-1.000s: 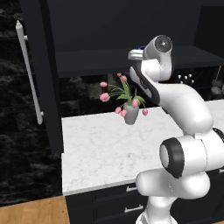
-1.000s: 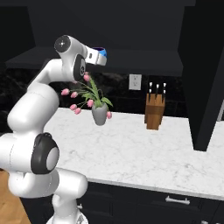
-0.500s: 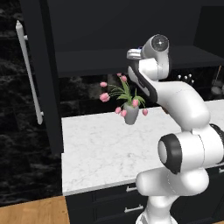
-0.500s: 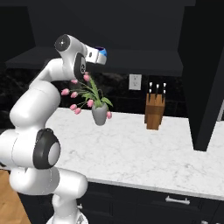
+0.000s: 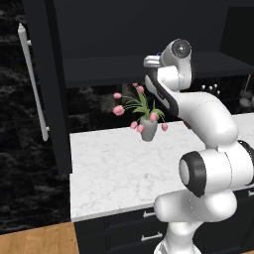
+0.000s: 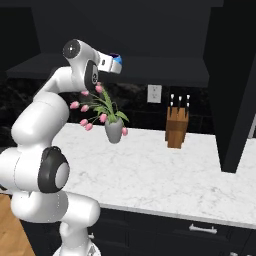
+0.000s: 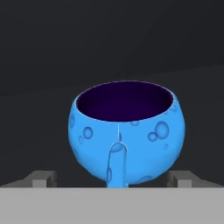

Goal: Gather all objects into one cabinet and sort the glasses and bowls to opposite sides.

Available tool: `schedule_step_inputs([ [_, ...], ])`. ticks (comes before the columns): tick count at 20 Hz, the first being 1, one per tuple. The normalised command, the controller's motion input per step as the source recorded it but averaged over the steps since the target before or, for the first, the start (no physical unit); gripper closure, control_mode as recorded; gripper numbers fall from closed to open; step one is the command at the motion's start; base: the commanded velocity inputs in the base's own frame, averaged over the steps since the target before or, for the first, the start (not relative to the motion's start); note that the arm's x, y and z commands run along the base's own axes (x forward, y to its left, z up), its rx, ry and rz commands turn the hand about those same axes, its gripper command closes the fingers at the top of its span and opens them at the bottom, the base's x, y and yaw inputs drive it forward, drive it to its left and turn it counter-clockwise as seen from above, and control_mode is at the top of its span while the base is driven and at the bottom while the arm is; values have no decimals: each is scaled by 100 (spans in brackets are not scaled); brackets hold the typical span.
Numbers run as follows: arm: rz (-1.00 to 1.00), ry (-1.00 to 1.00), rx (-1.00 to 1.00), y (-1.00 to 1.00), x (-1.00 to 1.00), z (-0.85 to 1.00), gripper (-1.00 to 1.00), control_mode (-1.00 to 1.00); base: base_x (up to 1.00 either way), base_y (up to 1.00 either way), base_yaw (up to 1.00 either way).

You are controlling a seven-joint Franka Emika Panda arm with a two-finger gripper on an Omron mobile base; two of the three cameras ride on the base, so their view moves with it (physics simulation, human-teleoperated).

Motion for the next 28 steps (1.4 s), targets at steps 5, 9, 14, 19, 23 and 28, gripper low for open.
schedule_step_inputs([
  [5, 0, 0, 0, 0, 0, 0, -100, -100, 0, 0, 0],
  [9, 0, 0, 0, 0, 0, 0, -100, -100, 0, 0, 0],
  [14, 0, 0, 0, 0, 0, 0, -100, -100, 0, 0, 0],
  [19, 0, 0, 0, 0, 0, 0, 100, -100, 0, 0, 0],
  [23, 0, 0, 0, 0, 0, 0, 100, -100, 0, 0, 0],
  [28, 0, 0, 0, 0, 0, 0, 100, -100, 0, 0, 0],
])
